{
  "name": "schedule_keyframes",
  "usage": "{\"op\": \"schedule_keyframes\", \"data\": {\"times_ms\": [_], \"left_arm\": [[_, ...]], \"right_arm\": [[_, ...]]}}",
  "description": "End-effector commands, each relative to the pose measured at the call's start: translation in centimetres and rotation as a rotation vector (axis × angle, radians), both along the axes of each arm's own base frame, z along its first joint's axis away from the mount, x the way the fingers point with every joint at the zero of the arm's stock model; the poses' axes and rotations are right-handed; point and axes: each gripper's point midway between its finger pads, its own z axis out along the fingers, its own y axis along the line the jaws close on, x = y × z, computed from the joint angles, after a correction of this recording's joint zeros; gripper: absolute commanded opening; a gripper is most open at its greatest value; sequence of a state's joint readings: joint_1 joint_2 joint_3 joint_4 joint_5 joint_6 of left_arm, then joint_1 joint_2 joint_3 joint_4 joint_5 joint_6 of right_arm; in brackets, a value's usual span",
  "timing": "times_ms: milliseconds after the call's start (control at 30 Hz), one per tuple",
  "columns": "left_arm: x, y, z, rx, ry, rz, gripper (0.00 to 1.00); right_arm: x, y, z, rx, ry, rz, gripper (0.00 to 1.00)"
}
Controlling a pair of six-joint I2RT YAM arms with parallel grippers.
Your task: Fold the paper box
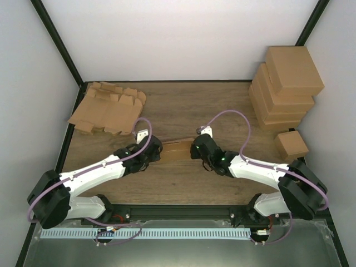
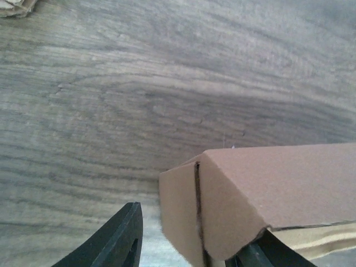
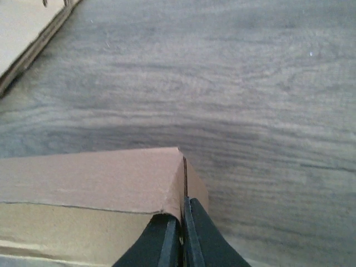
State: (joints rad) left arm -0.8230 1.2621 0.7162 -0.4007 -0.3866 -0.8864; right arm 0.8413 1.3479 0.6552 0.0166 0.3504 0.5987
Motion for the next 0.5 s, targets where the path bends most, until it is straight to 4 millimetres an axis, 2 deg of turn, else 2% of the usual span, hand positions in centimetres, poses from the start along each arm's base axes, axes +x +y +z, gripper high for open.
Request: {"op": "schedule_keyframes", "data": {"times_ms": [0,133,333,467], "left_arm": [[-2.0,1.5,0.2,0.081,0.096,-0.038,0.43],[-2.4,1.3,1.7,0.078,0.113,-0.071,0.48],[-2.9,0.1,3.5,0.043,0.142,-0.144,0.5],[-3.0,-0.5,3.6,0.044,0.166,-0.169,0.49]], "right_arm": [[-2.7,-3.3,-3.6,-0.198,0.135,0.01,0.06],[-2.4,-2.8,-2.2,-0.189,0.127,0.023,0.21],[-3.0,-1.8,0.4,-0.121,0.11,0.087,0.33],[-3.4,-0.4,1.8,-0.093,0.109,0.168,0.37]]}}
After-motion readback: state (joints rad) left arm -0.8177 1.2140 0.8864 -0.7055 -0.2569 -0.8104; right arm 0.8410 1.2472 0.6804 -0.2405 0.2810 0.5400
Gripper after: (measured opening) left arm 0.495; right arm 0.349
